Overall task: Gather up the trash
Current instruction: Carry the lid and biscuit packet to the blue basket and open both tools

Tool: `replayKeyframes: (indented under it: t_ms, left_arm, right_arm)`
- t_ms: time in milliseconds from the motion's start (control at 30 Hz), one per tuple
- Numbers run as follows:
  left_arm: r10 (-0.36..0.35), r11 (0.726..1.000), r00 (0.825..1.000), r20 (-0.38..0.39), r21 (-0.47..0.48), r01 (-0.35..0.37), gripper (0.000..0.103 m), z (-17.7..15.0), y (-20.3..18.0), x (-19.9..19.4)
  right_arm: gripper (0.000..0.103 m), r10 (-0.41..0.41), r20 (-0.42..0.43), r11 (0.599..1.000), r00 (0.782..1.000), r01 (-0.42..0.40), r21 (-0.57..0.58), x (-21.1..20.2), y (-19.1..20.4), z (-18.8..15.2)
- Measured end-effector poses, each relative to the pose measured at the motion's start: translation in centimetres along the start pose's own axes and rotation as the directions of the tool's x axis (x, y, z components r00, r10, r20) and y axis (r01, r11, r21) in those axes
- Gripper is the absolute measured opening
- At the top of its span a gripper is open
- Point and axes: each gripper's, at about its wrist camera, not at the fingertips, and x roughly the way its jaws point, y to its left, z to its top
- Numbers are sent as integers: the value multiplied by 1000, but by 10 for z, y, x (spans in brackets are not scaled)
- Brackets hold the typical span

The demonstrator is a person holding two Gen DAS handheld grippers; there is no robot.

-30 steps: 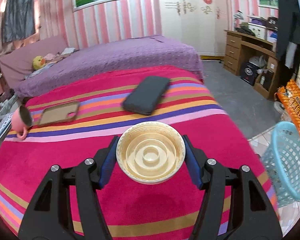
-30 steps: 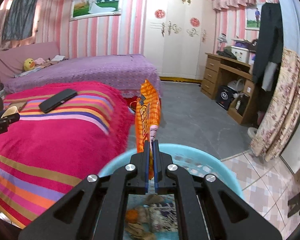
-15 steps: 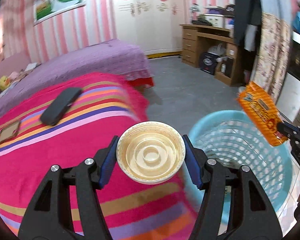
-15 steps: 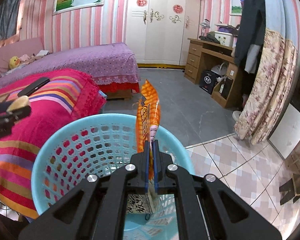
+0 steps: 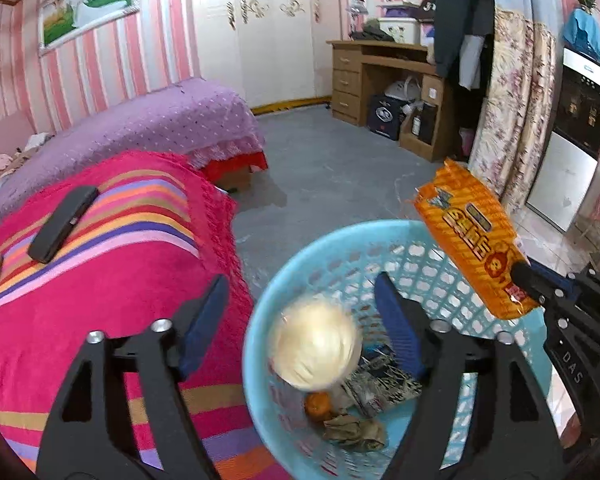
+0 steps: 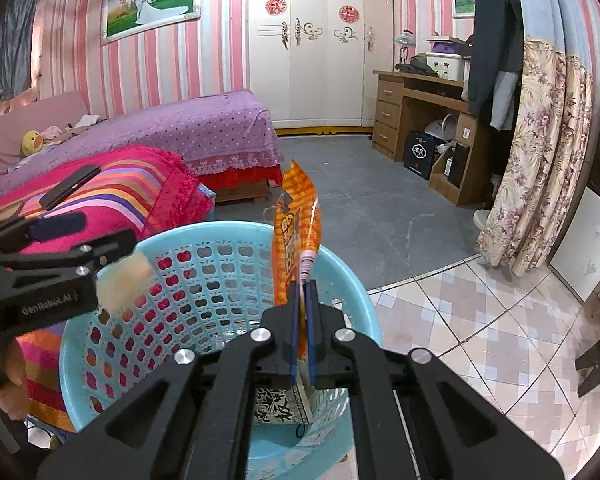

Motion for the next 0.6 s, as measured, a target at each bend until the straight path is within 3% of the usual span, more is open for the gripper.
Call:
replayKeyframes:
  t_ms: [400, 433, 500, 600]
  left_arm:
    - [98, 993, 995, 31, -70, -95, 92, 2, 61, -26]
    - [105, 991, 994, 31, -81, -102, 92, 2, 69, -31]
    - [117, 989, 992, 37, -100, -113, 93, 1, 83, -40]
    - [139, 983, 989, 44, -124, -133, 94, -4, 108, -61]
  right_arm:
    - [8, 11, -48, 1000, 999, -11, 1, 15, 8, 0]
    - [15, -2, -55, 1000, 998, 2, -10, 18, 12, 0]
    - [71, -29, -62, 999, 998, 27, -36, 22, 21, -1]
    - [73, -48, -57, 997, 997, 45, -60, 21, 30, 2]
